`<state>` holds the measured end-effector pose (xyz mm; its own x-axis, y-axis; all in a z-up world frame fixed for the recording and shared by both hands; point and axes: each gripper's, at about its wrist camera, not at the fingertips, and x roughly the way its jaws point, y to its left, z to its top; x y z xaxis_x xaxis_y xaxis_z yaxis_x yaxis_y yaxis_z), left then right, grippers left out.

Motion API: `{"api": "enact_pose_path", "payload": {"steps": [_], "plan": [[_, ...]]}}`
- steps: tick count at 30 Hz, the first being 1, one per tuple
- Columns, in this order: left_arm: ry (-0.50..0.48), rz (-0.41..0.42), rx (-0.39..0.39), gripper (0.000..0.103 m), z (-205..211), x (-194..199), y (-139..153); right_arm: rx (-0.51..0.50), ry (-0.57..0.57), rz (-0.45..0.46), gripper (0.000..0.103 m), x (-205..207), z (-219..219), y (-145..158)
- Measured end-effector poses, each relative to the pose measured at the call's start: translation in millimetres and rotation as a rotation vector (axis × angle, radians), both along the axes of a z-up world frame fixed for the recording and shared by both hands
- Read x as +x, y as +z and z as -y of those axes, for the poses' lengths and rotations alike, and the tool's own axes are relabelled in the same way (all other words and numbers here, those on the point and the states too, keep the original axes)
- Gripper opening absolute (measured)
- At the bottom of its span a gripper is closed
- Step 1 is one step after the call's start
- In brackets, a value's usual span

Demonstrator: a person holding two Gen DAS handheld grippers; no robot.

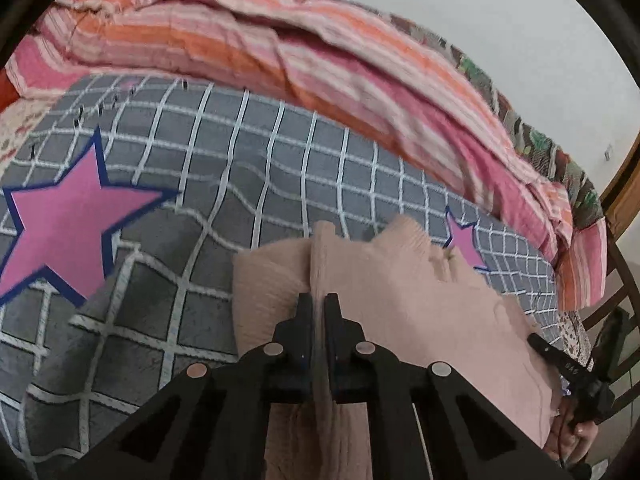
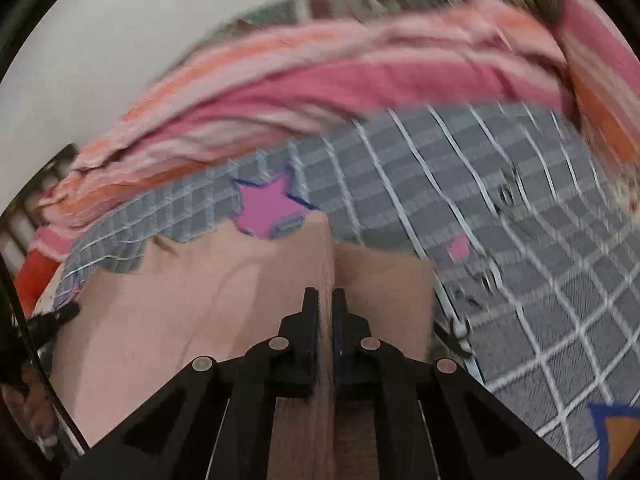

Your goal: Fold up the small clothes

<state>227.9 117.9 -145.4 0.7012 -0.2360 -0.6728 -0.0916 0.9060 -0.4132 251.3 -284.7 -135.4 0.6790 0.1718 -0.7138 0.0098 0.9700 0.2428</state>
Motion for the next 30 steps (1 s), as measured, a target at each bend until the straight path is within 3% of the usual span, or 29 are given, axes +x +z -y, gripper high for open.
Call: {"api": "enact_pose_path", "payload": {"steps": [4, 6, 8, 10, 14, 18, 22, 30], "plan": [[-0.032, -0.029, -0.075, 0.018, -10, -4, 1, -0.062, 0.008, -0.035, 0.011, 2, -10, 0], [-0.023, -0.017, -0.091, 0.038, -16, -12, 5, -0.089, -0.008, -0.02, 0.016, -4, -17, 16], [0.016, 0.005, -0.057, 0.051, -20, -20, 9, -0.1, -0.004, 0.013, 0.022, -12, -25, 31], [0.035, 0.019, -0.021, 0.053, -23, -24, 11, -0.117, 0.068, 0.047, 0.035, -21, -52, 46], [0.033, 0.004, 0.004, 0.053, -27, -24, 4, -0.109, 0.17, 0.027, 0.035, -21, -102, 48], [0.017, 0.021, 0.002, 0.054, -35, -30, -4, -0.116, 0.239, -0.056, 0.035, -8, -147, 20], [-0.006, 0.026, 0.006, 0.055, -40, -31, -10, -0.197, 0.221, -0.102, 0.035, 3, -172, 0], [-0.033, 0.043, 0.041, 0.056, -39, -34, -12, -0.234, 0.171, -0.162, 0.035, 41, -177, -8]]}}
